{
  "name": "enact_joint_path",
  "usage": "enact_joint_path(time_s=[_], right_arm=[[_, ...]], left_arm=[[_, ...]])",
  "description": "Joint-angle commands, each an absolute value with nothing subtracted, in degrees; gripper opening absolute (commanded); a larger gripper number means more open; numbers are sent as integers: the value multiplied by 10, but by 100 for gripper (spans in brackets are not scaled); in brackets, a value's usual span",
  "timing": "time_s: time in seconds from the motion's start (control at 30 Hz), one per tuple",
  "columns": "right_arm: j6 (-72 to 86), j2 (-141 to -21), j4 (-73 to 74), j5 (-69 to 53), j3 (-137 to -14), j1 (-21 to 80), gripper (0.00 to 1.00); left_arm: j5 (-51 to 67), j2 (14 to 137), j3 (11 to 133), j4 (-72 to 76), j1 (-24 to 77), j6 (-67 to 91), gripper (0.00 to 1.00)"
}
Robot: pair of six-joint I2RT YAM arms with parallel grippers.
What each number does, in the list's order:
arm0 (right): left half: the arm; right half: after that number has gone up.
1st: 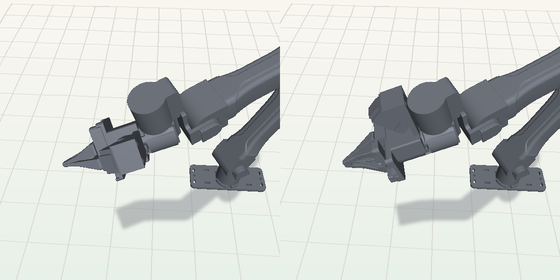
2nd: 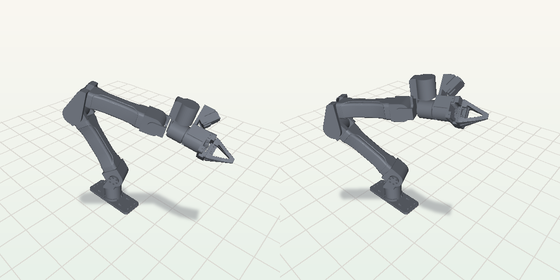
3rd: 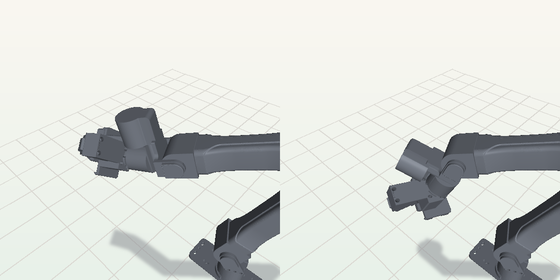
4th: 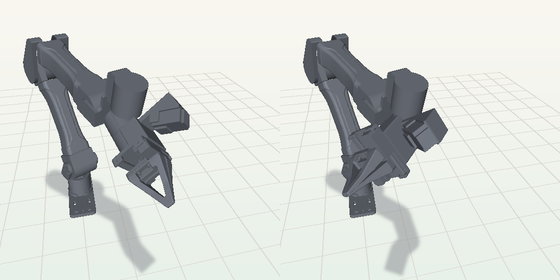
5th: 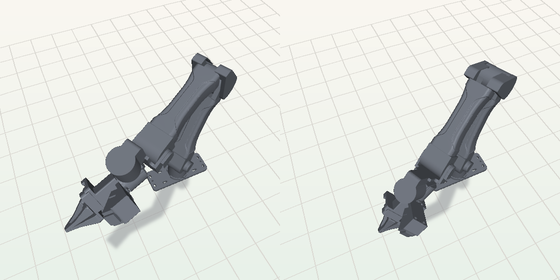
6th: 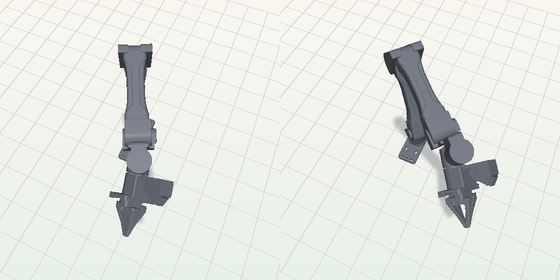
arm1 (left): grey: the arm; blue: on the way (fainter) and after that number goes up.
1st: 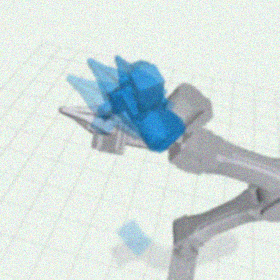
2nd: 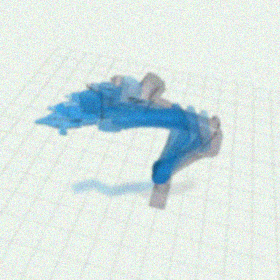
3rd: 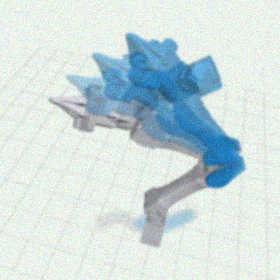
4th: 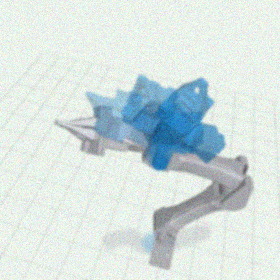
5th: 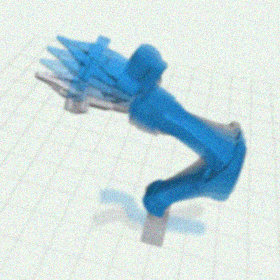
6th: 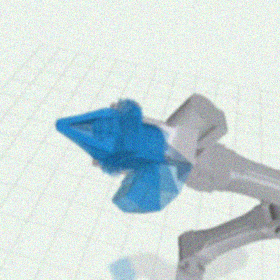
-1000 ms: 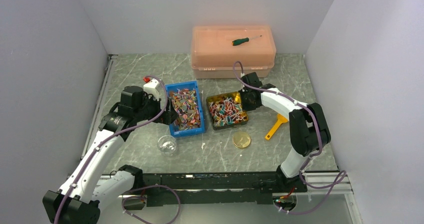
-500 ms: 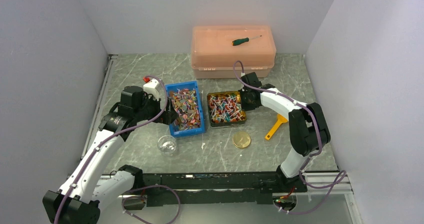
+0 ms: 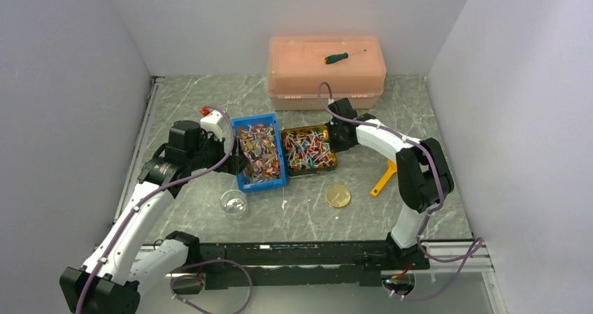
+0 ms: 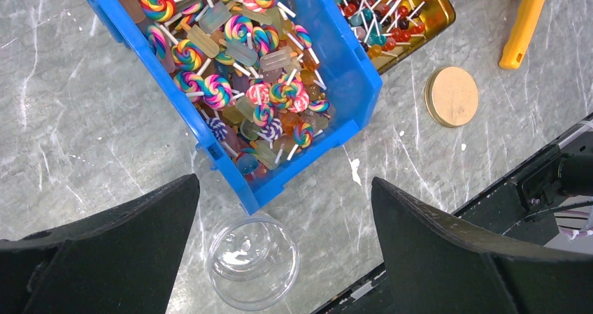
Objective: Pack the candies
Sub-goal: Move the storage box to the center of the board.
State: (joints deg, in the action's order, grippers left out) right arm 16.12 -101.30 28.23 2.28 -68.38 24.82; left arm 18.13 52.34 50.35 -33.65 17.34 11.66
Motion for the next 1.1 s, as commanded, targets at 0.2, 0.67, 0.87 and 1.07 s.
enact_joint_path(time_s=[0.2,0.67,0.87,1.07], right_arm=[[188,-1034,261,23,-728,266,0],[190,-984,264,45,-721,271,43],[182,-933,298,83,-715,271,50],[171,-884,336,100,-710,271,51]], left_arm=[[182,512,505,-322,174,117,100],[125,490,501,-339,174,143,99],[77,480,532,-399,174,170,99],[77,473,540,-451,174,216,99]])
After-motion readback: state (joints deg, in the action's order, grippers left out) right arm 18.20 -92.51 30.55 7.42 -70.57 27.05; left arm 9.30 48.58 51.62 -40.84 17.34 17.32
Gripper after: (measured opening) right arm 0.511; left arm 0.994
